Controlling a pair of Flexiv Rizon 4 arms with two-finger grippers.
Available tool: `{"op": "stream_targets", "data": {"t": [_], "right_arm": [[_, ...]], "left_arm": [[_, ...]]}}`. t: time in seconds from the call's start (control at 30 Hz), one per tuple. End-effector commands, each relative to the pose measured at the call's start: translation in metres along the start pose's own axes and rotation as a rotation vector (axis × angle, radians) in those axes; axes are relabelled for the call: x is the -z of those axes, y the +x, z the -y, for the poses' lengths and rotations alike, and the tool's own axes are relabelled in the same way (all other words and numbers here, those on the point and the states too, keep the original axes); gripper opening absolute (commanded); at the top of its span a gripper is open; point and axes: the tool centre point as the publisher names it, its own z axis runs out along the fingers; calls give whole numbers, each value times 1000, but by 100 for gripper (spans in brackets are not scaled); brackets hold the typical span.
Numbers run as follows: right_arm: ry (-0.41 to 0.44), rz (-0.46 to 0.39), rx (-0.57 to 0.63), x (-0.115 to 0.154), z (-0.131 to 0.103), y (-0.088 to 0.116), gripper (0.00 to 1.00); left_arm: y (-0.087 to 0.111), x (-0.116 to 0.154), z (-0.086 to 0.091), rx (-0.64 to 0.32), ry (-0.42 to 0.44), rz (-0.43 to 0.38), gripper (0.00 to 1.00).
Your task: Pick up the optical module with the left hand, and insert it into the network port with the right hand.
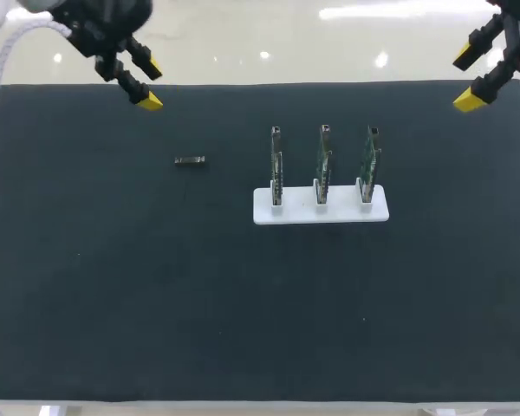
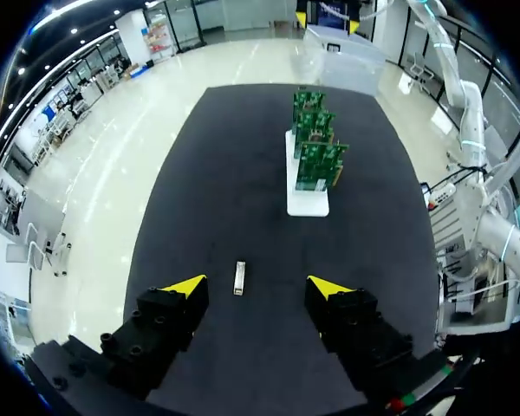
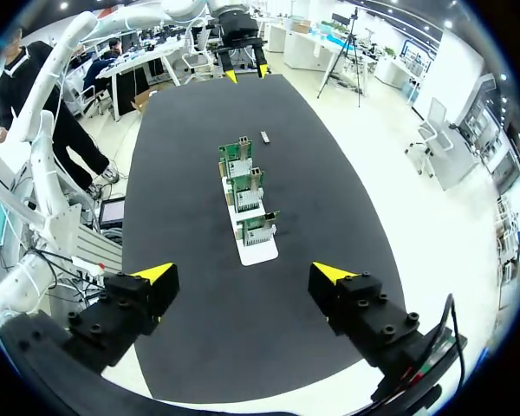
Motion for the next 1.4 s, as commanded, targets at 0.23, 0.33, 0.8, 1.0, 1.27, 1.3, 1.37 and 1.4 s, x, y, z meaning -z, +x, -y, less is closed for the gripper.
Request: {"op": "stream_targets", "data": {"t": [0.23, 0.33, 0.8, 1.0, 1.27, 1.3, 1.37, 1.4], "right_arm": [[0, 2, 0, 0, 0, 0, 100], [0, 2, 0, 0, 0, 0, 100], [0, 2, 0, 0, 0, 0, 100], [0, 2, 0, 0, 0, 0, 100], [0, 2, 0, 0, 0, 0, 100], [0, 2, 0, 0, 0, 0, 100], [0, 2, 0, 0, 0, 0, 100], [0, 2, 0, 0, 0, 0, 100]], "left_arm": [[4, -36, -15, -44, 24, -311, 100], [7, -44, -20, -52, 24, -344, 100], [33, -85, -27, -18, 55, -384, 100], [41, -105, -29, 1, 91, -374, 100], [48, -112, -33, 4, 133, -356, 100], [49, -114, -33, 8, 146, -359, 100], [51, -117, -33, 15, 192, -345, 100], [51, -119, -33, 17, 203, -348, 100]]}}
